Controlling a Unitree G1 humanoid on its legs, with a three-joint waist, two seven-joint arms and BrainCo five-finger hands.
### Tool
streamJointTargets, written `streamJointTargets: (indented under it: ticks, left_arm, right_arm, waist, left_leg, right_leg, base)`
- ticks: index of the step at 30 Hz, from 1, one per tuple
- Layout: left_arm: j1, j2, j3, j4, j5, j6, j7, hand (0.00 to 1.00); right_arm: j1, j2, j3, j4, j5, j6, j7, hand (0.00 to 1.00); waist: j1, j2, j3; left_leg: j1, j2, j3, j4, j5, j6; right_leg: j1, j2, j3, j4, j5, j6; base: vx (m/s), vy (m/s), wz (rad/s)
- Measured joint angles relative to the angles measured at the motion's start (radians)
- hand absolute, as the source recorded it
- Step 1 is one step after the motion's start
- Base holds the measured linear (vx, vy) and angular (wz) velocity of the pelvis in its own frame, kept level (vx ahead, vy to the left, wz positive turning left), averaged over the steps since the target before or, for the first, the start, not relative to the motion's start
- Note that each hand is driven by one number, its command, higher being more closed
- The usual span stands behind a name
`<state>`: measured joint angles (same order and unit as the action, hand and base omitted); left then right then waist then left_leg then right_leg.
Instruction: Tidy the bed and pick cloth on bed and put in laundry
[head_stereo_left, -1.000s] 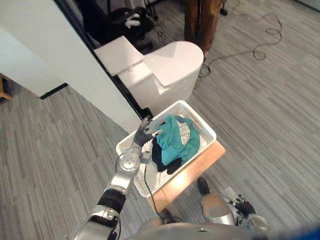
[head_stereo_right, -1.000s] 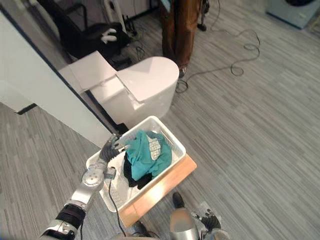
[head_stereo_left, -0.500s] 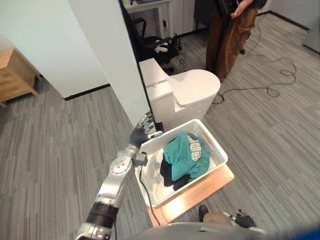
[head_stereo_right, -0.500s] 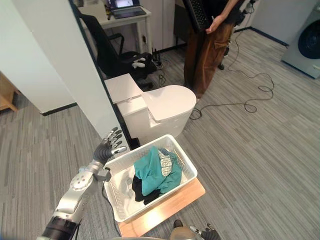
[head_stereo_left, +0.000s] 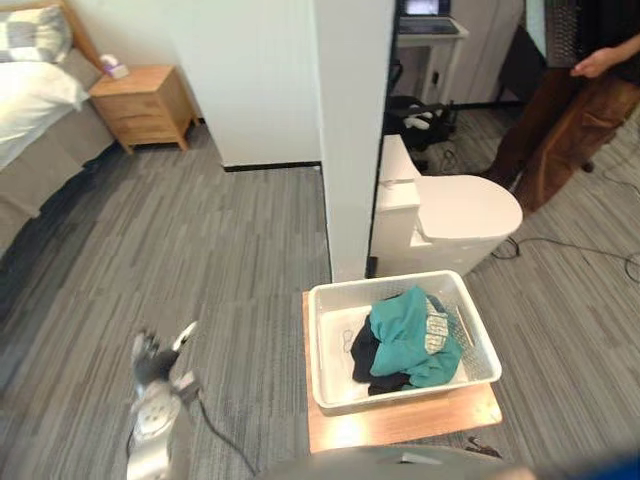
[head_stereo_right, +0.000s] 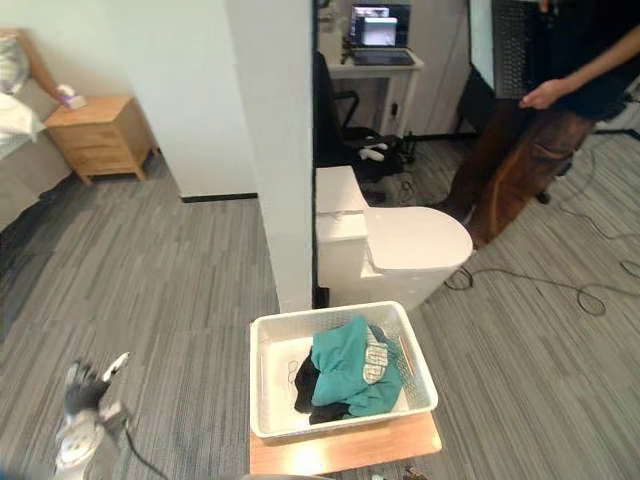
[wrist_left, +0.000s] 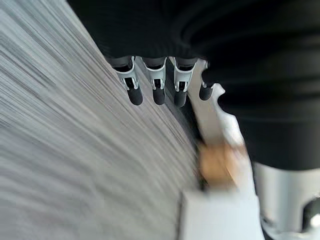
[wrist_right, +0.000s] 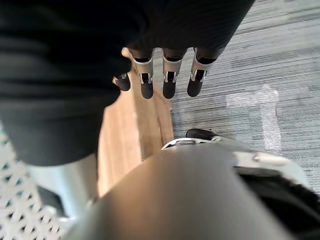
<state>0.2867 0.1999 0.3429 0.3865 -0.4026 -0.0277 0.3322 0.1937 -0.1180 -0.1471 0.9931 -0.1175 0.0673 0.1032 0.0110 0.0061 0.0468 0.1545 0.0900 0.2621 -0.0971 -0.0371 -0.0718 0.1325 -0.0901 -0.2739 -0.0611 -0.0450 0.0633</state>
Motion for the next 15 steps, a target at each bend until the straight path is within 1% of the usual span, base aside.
streamJointTargets:
  ticks: [1,3,4,5,6,7,8,9,10,12,15]
  left_arm:
    - [0.009,-0.004,0.017,0.040,-0.019,-0.001,-0.004,0.00]
    - [0.017,-0.022,0.051,0.144,-0.016,-0.006,-0.010,0.00]
    - [0.027,-0.041,0.059,0.228,-0.004,0.000,-0.036,0.00]
    - [0.027,-0.051,0.059,0.262,0.007,0.008,-0.057,0.00]
    - [0.027,-0.069,0.059,0.309,0.035,0.021,-0.094,0.00]
    - [0.028,-0.107,0.057,0.387,0.079,0.036,-0.144,0.00]
    - [0.028,-0.116,0.057,0.404,0.086,0.036,-0.156,0.00]
    - [0.028,-0.148,0.056,0.472,0.124,0.042,-0.197,0.00]
    - [0.029,-0.175,0.051,0.527,0.159,0.047,-0.223,0.00]
    - [0.032,-0.186,0.056,0.565,0.212,0.055,-0.241,0.00]
    - [0.029,-0.184,0.045,0.601,0.323,0.075,-0.242,0.00]
  right_arm:
    - [-0.003,0.000,0.000,0.003,-0.005,0.003,0.004,0.00]
    - [-0.006,0.002,0.000,0.004,-0.003,0.004,0.015,0.00]
    - [-0.010,0.004,-0.010,0.007,-0.001,0.004,0.024,0.00]
    - [-0.010,0.005,-0.014,0.007,0.004,0.004,0.025,0.00]
    - [-0.011,0.008,-0.026,0.007,0.013,0.004,0.029,0.00]
    - [-0.011,0.019,-0.053,0.008,0.016,0.003,0.032,0.00]
    - [-0.011,0.021,-0.061,0.008,0.016,0.003,0.032,0.00]
    - [-0.009,0.030,-0.087,0.011,0.016,0.002,0.034,0.00]
    - [-0.011,0.034,-0.106,0.024,0.016,0.001,0.038,0.00]
    - [-0.011,0.038,-0.124,0.035,0.017,0.001,0.050,0.00]
    - [-0.024,0.037,-0.129,0.058,0.018,0.002,0.065,0.00]
  waist:
    - [0.005,-0.001,-0.001]
    - [0.008,-0.003,-0.002]
    - [0.008,-0.003,-0.002]
    - [0.008,-0.003,-0.003]
    - [0.008,-0.003,-0.002]
    - [0.009,-0.002,-0.002]
    - [0.008,-0.002,-0.002]
    - [0.006,-0.003,-0.002]
    - [0.007,-0.007,-0.001]
    - [0.010,-0.011,0.000]
    - [0.010,-0.006,0.002]
  left_leg:
    - [0.001,-0.001,-0.002,0.000,0.000,0.000]
    - [0.001,-0.005,-0.012,0.000,0.000,0.000]
    - [0.002,-0.009,-0.023,0.000,0.001,0.002]
    - [0.002,-0.011,-0.026,0.000,0.002,0.003]
    - [0.001,-0.013,-0.028,-0.001,0.003,0.004]
    - [0.001,-0.018,-0.035,-0.001,0.004,0.006]
    - [0.001,-0.019,-0.039,-0.001,0.004,0.006]
    - [0.002,-0.023,-0.053,-0.003,0.004,0.007]
    - [0.002,-0.025,-0.058,-0.005,0.005,0.009]
    - [-0.002,-0.025,-0.079,-0.006,0.007,0.011]
    - [-0.003,-0.025,-0.083,-0.007,0.008,0.012]
  right_leg:
    - [0.003,-0.001,-0.003,0.000,-0.001,0.001]
    - [0.013,-0.005,-0.014,-0.001,-0.003,0.004]
    - [0.016,-0.009,-0.019,-0.001,-0.004,0.006]
    - [0.016,-0.011,-0.023,-0.001,-0.005,0.007]
    - [0.017,-0.014,-0.028,-0.001,-0.005,0.008]
    - [0.020,-0.020,-0.039,-0.001,-0.007,0.011]
    - [0.021,-0.021,-0.041,-0.001,-0.008,0.012]
    - [0.027,-0.023,-0.047,0.000,-0.012,0.017]
    - [0.034,-0.026,-0.058,0.001,-0.016,0.018]
    - [0.035,-0.026,-0.070,0.007,-0.023,0.017]
    - [0.038,-0.026,-0.078,0.009,-0.026,0.018]
  base:
    - [0.01,0.004,0.17]
    - [0.00,0.001,0.16]
    - [-0.01,-0.001,0.13]
    - [-0.01,0.000,0.11]
    - [-0.03,0.003,0.13]
    - [-0.02,0.004,0.13]
    - [-0.03,-0.001,0.20]
    - [-0.03,-0.008,0.23]
    - [-0.03,-0.011,0.26]
    - [-0.03,-0.015,0.24]
    - [-0.02,-0.015,0.12]
